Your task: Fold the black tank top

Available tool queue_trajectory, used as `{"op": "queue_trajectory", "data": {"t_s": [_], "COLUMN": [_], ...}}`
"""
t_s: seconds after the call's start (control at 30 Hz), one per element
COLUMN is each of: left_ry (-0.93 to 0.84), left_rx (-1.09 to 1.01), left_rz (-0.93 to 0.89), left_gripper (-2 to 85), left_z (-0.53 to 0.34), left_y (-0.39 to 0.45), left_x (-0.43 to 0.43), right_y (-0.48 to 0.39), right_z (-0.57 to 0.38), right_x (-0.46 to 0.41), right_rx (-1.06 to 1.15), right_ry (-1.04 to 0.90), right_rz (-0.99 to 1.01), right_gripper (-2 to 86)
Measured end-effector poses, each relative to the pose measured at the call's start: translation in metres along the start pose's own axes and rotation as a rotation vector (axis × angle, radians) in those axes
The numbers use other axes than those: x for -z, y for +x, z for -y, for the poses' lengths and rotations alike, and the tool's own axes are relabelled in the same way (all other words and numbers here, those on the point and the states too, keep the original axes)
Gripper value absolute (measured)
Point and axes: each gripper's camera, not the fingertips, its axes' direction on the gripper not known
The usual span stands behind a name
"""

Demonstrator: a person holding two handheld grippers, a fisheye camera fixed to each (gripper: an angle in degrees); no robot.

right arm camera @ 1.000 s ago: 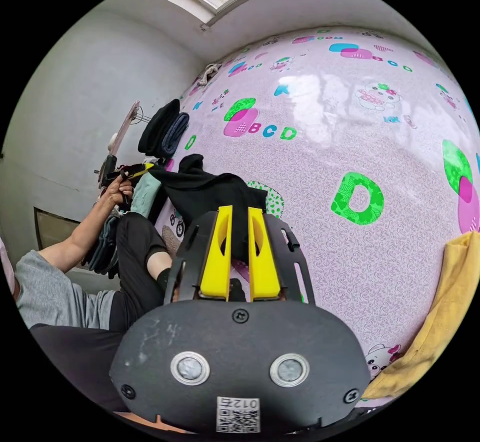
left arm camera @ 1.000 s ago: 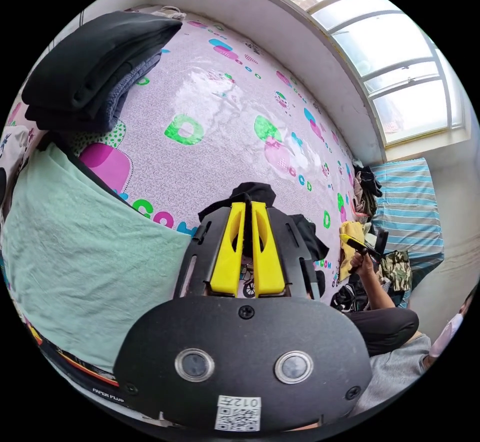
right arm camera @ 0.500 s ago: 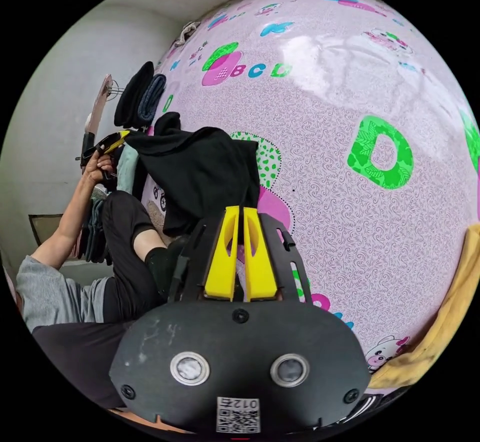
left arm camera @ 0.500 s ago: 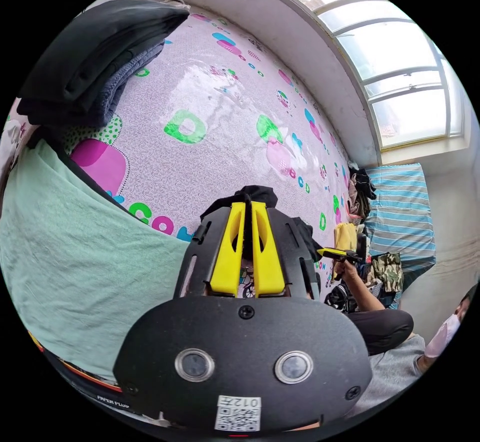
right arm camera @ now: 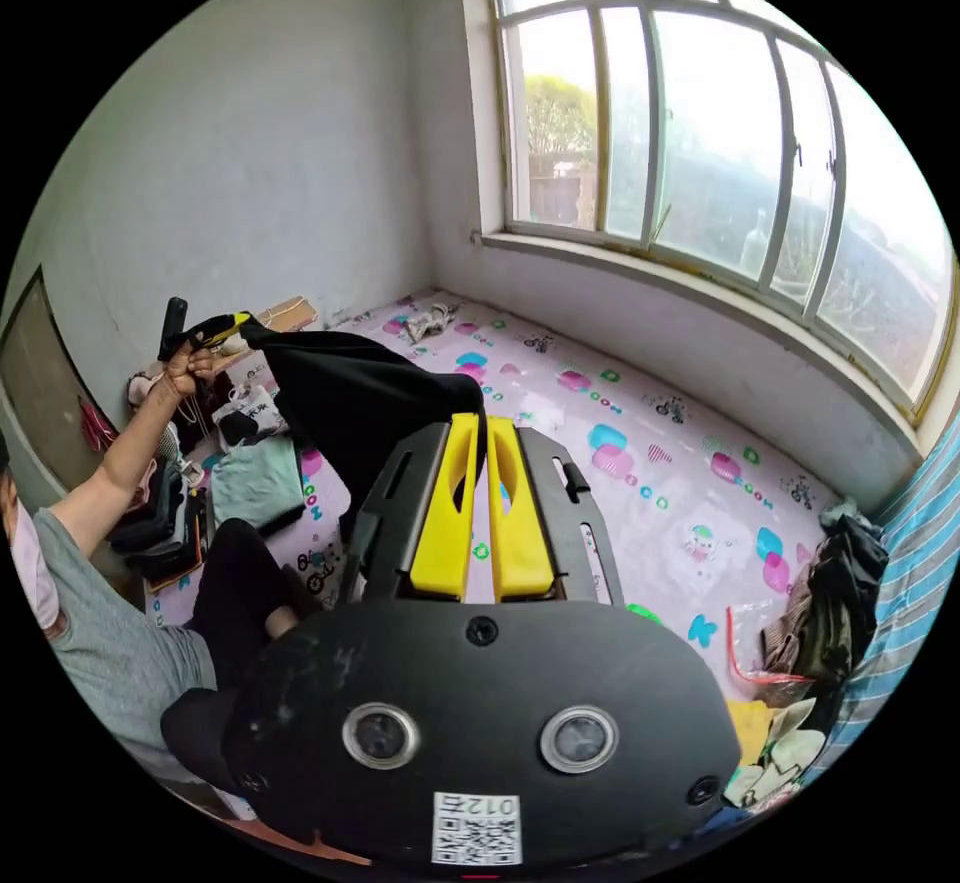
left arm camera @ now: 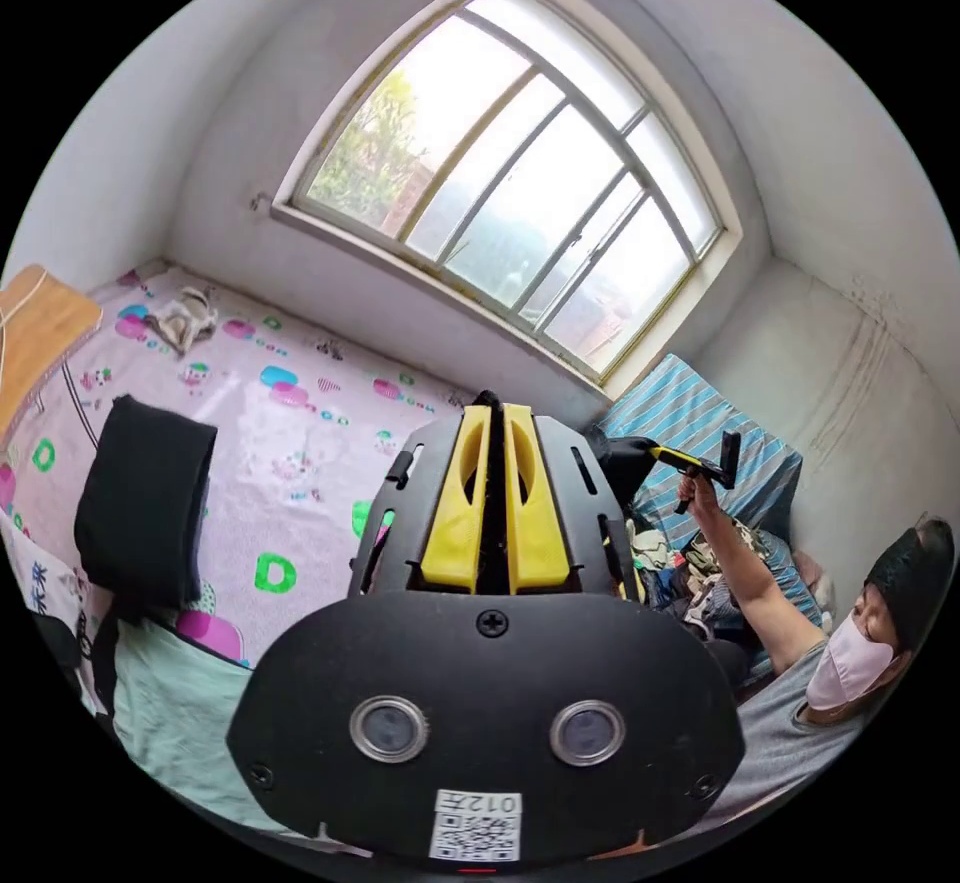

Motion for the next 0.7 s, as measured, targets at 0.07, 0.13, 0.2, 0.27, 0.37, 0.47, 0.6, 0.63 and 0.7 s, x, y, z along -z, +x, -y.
{"op": "queue_trajectory", "data": {"t_s": [0.07, 0.13, 0.2, 0.27, 0.37, 0.47, 0.6, 0.63, 0.7], "left_ry": [0.067, 0.111, 0.134, 0.131, 0.106, 0.080, 0.056, 0.051, 0.040], "left_rx": [-0.063, -0.107, -0.141, -0.164, -0.182, -0.163, -0.183, -0.186, -0.189], "left_rz": [-0.002, 0.001, -0.002, -0.006, -0.020, -0.045, -0.057, -0.057, -0.070], "left_gripper": [0.4, 0.4, 0.4, 0.4, 0.5, 0.5, 0.5, 0.5, 0.5], "left_z": [0.012, 0.018, 0.016, 0.009, -0.011, -0.030, -0.045, -0.046, -0.047], "left_y": [0.031, 0.055, 0.077, 0.089, 0.098, 0.100, 0.109, 0.110, 0.110], "left_x": [0.029, 0.053, 0.077, 0.090, 0.101, 0.104, 0.102, 0.101, 0.095], "right_y": [-0.086, -0.146, -0.199, -0.263, -0.322, -0.364, -0.403, -0.411, -0.419], "right_z": [0.035, 0.043, 0.040, 0.019, -0.016, -0.042, -0.050, -0.047, -0.041], "right_x": [0.067, 0.102, 0.125, 0.142, 0.146, 0.143, 0.144, 0.145, 0.143], "right_rx": [0.063, 0.093, 0.113, 0.136, 0.141, 0.123, 0.101, 0.088, 0.073], "right_ry": [0.086, 0.129, 0.147, 0.150, 0.130, 0.109, 0.114, 0.120, 0.126], "right_rz": [-0.057, -0.082, -0.092, -0.089, -0.062, -0.019, -0.009, 0.000, 0.007], "right_gripper": [-0.3, -0.4, -0.4, -0.4, -0.6, -0.7, -0.7, -0.7, -0.7]}}
